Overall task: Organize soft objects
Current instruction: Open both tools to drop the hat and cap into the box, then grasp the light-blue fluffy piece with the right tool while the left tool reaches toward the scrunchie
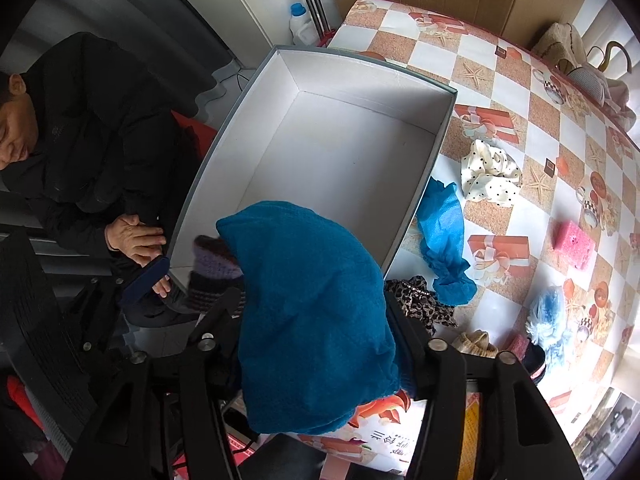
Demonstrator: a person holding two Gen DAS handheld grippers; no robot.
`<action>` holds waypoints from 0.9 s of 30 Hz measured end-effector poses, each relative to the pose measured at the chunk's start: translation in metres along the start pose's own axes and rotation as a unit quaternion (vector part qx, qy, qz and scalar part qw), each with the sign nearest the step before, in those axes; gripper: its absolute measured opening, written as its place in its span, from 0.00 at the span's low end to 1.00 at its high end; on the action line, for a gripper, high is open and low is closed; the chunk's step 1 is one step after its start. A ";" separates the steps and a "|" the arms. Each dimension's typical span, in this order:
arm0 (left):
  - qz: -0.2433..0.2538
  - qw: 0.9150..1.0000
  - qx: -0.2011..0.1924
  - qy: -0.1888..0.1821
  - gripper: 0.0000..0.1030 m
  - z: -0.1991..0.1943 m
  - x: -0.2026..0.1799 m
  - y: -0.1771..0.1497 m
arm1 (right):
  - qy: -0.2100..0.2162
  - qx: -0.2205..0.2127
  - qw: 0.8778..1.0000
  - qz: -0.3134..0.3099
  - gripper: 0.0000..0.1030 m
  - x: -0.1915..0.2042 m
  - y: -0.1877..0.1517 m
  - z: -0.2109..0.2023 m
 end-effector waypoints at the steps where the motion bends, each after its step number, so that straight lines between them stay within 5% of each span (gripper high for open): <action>1: 0.001 1.000 -0.003 0.001 0.81 -0.002 0.000 0.000 | -0.001 -0.006 1.000 0.000 0.78 0.000 0.000 -0.003; 6: -0.002 1.000 -0.008 -0.010 0.94 -0.006 -0.001 0.002 | -0.003 0.003 1.000 0.015 0.79 -0.010 0.000 -0.007; 8: -0.009 1.000 -0.014 -0.021 1.00 -0.009 -0.002 0.003 | -0.003 0.007 1.000 0.027 1.00 -0.019 -0.003 -0.009; 13: -0.005 0.997 -0.024 -0.073 1.00 -0.016 -0.013 0.006 | 0.002 0.016 0.997 0.077 1.00 -0.059 -0.014 -0.030; 20: 0.068 0.993 -0.009 -0.099 1.00 -0.022 -0.063 0.012 | 0.020 0.020 0.985 0.173 1.00 -0.151 -0.042 -0.076; 27: 0.128 0.987 0.005 -0.096 1.00 -0.017 -0.115 0.025 | -0.036 0.023 0.964 0.263 1.00 -0.267 -0.060 -0.091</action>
Point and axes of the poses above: each gripper's, at about its wrist camera, not at the fingertips, and z roughly the way its jaws point, x to its left, y to its top, the point moved 2 cm from there along z, roughly the way its jaws point, and after that the axes turned 14 degrees about z, right-handed, at the moved point
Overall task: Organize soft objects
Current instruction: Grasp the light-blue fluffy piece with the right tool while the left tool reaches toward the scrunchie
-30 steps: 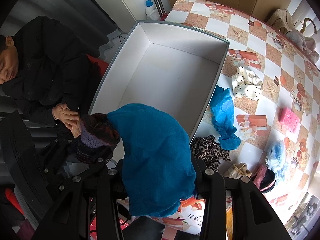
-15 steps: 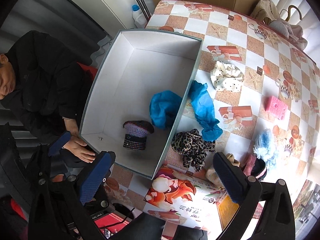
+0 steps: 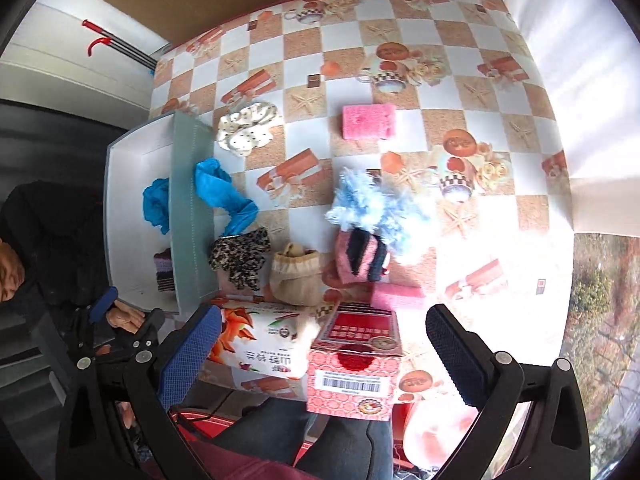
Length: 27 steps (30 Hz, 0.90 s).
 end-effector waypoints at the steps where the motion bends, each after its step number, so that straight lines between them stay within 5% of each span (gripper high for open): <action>1: 0.005 1.000 0.002 -0.001 1.00 0.001 -0.005 0.003 | -0.008 0.004 1.000 0.009 1.00 -0.014 0.007 0.007; 7: 0.043 0.999 0.021 0.024 1.00 0.008 -0.032 0.028 | -0.028 0.036 0.999 0.017 1.00 -0.054 0.040 0.064; 18: 0.043 0.995 0.038 0.080 1.00 0.047 -0.038 0.112 | -0.041 0.054 0.991 -0.114 1.00 0.001 0.078 0.155; 27: 0.090 0.986 0.051 0.128 1.00 0.129 -0.047 0.194 | -0.092 0.034 0.981 -0.166 1.00 -0.003 0.079 0.187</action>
Point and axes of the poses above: each gripper's, at about its wrist camera, not at the fingertips, and z roughly the way its jaws point, x to its left, y to its top, the point moved 2 cm from there along z, roughly the way its jaws point, and after that the axes turned 14 degrees about z, right-handed, at the moved point
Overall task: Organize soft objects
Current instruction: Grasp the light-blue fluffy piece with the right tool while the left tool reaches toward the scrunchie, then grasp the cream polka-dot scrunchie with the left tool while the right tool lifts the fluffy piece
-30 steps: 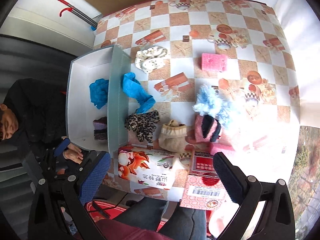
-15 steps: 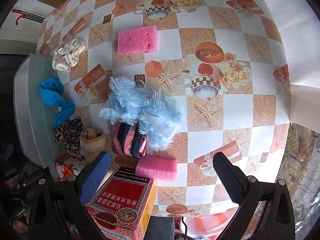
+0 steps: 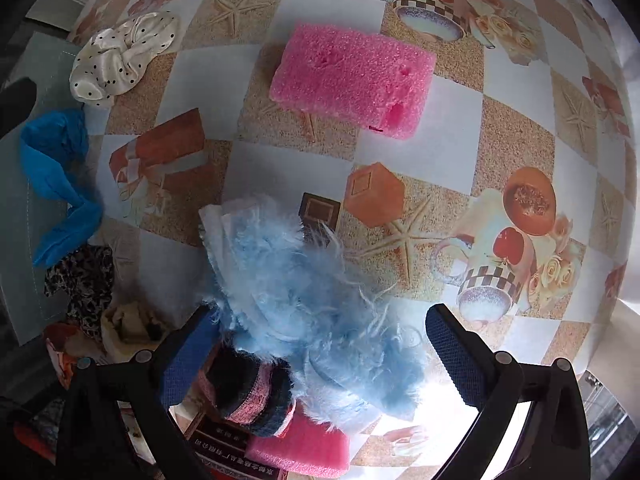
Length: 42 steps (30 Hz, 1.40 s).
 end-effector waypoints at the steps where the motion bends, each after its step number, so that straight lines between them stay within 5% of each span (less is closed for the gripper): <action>1: 0.006 1.000 0.007 0.001 1.00 0.011 -0.002 0.007 | -0.012 -0.005 1.000 0.000 1.00 -0.005 -0.002 0.003; 6: 0.024 0.999 0.046 0.009 1.00 0.061 -0.010 0.026 | -0.013 0.004 0.998 0.061 1.00 -0.058 -0.014 0.017; 12: -0.029 0.995 0.082 -0.040 1.00 0.091 -0.008 0.024 | 0.013 -0.015 0.991 0.130 1.00 -0.116 -0.026 0.007; 15: -0.033 0.995 0.079 -0.052 1.00 0.093 -0.014 0.025 | 0.032 -0.036 0.994 0.103 1.00 -0.106 -0.027 -0.002; 20: -0.049 0.994 0.069 -0.073 1.00 0.096 -0.015 0.023 | -0.014 -0.058 0.998 0.028 1.00 -0.073 -0.027 0.005; 27: -0.110 0.984 0.057 -0.130 1.00 0.108 -0.003 0.008 | -0.001 -0.066 0.996 0.053 1.00 -0.070 -0.023 0.005; 31: -0.098 0.983 0.084 -0.134 1.00 0.111 -0.004 0.011 | -0.006 -0.040 0.998 0.047 1.00 -0.061 -0.001 -0.002; 34: -0.092 0.984 0.088 -0.126 0.98 0.109 -0.005 0.013 | 0.003 -0.075 0.996 0.044 1.00 -0.060 0.004 -0.014; 37: -0.074 0.987 0.064 -0.127 0.81 0.098 -0.014 0.027 | -0.002 -0.091 0.996 0.023 0.63 -0.057 0.003 -0.022; 39: -0.059 0.989 0.050 -0.126 0.60 0.089 -0.022 0.029 | 0.007 -0.102 0.995 0.021 0.39 -0.055 0.003 -0.029; 41: -0.042 0.991 0.052 -0.119 0.26 0.083 -0.028 0.031 | 0.041 -0.089 0.994 0.040 0.16 -0.058 0.005 -0.035; 42: -0.040 0.991 0.050 -0.120 0.25 0.079 -0.029 0.030 | 0.056 -0.086 0.993 0.057 0.16 -0.062 0.005 -0.037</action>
Point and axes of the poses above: each gripper's, at about its wrist camera, not at the fingertips, and z roughly the way its jaws point, x to its left, y to its top, the point moved 2 cm from there along z, roughly the way its jaws point, and after that the axes turned 14 degrees about z, right-handed, at the moved point
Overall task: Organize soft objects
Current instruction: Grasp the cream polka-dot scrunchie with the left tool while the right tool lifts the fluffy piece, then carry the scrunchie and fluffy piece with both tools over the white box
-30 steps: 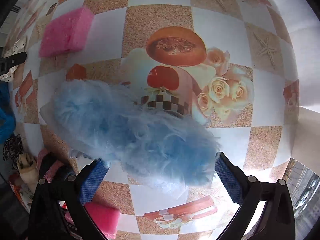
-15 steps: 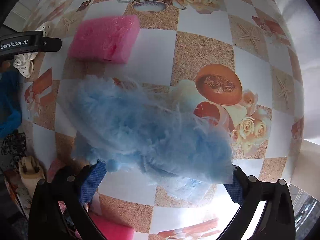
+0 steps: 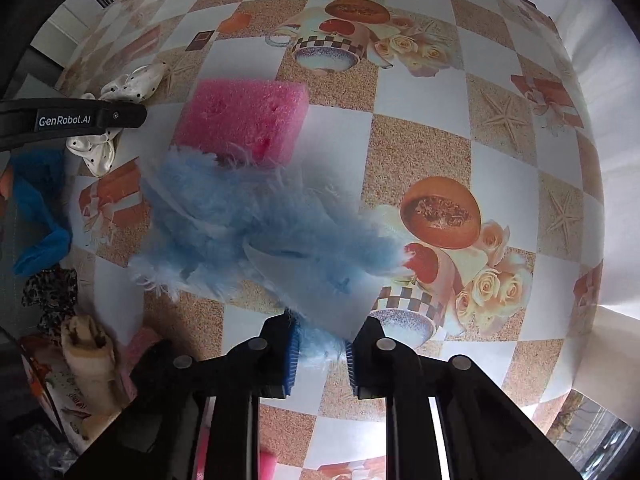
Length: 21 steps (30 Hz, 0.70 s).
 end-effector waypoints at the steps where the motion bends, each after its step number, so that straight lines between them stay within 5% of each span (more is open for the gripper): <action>1: 0.000 1.000 -0.006 -0.003 0.24 -0.005 -0.002 -0.002 | 0.009 -0.001 1.000 0.015 0.16 -0.006 0.002 -0.004; 5: 0.007 0.999 -0.032 -0.006 0.23 -0.030 -0.008 -0.014 | 0.036 0.007 0.998 0.051 0.16 -0.028 -0.001 -0.019; 13: 0.024 0.997 -0.067 -0.007 0.23 -0.082 -0.020 -0.066 | -0.011 -0.013 1.000 0.024 0.18 -0.059 -0.038 -0.041; 14: 0.021 0.997 -0.069 -0.011 0.23 -0.088 -0.022 -0.076 | -0.029 -0.029 0.999 -0.004 0.25 -0.054 -0.039 -0.047; 17: 0.015 0.998 -0.067 -0.015 0.23 -0.099 -0.022 -0.101 | -0.046 -0.088 0.990 -0.100 0.84 -0.027 -0.049 -0.067; 21: 0.005 0.998 -0.063 -0.013 0.24 -0.105 -0.024 -0.123 | -0.064 -0.094 0.974 -0.194 0.86 0.027 -0.041 -0.040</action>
Point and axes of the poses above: each gripper's, at about its wrist camera, not at the fingertips, and z roughly the way its jaws point, x to its left, y to its top, the point moved 2 cm from there along z, roughly the way its jaws point, and after that the axes turned 14 degrees about z, right-handed, at the moved point
